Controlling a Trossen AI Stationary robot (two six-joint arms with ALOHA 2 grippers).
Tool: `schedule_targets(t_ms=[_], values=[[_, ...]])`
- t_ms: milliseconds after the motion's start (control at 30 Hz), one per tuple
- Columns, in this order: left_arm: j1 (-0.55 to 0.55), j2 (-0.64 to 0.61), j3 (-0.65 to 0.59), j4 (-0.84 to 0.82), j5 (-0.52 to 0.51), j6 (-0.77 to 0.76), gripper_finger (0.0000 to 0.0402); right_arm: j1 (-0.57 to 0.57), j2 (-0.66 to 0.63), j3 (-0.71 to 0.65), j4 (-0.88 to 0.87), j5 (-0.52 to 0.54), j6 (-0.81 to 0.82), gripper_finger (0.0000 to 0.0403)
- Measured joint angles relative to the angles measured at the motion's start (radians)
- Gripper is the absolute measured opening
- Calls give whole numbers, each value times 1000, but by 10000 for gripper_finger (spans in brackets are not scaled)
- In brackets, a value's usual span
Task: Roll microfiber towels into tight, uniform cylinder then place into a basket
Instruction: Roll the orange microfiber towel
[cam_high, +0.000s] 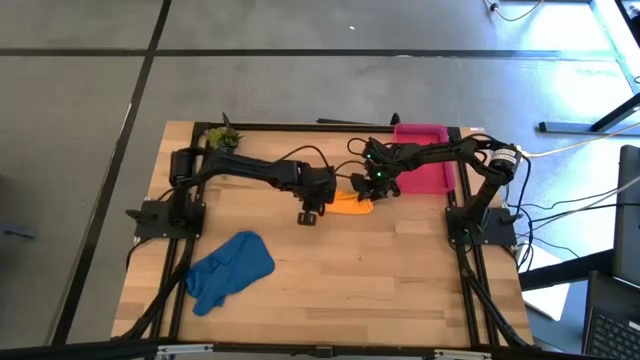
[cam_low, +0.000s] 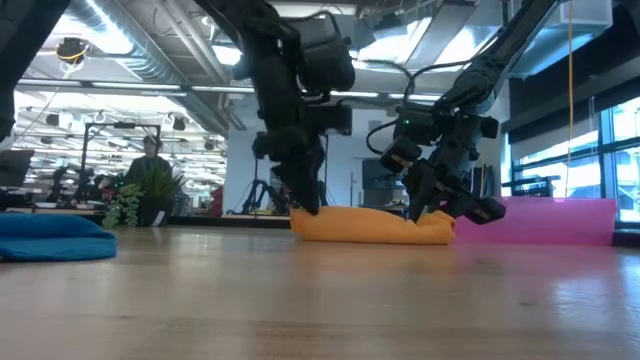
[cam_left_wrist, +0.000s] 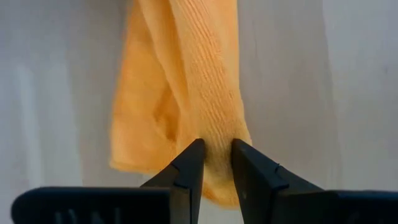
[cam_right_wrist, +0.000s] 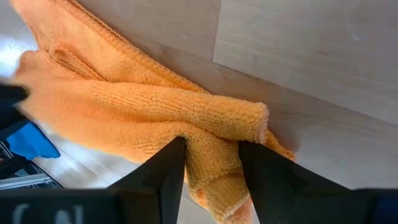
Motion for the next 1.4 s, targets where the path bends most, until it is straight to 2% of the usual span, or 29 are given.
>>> schedule_targets(t_ms=[167, 400, 700, 900, 1200, 1400], values=[[0, 17, 0, -2, 1, -23, 68, 0, 0, 0, 0, -2, 0, 159], [6, 16, 0, 1, 2, -23, 6, 0, 0, 0, 0, -2, -1, 159], [29, -9, 0, -17, 7, -16, 1, 0, 0, 0, 2, -1, -4, 159], [66, -10, 1, -34, 121, -38, 0, 0, 1, 0, 4, 0, -4, 159], [114, -10, 3, -31, 140, -51, 0, 0, 1, 0, 4, 0, -4, 159], [135, -10, 82, -79, 150, -71, 0, 0, 1, 0, 0, 0, -3, 159]])
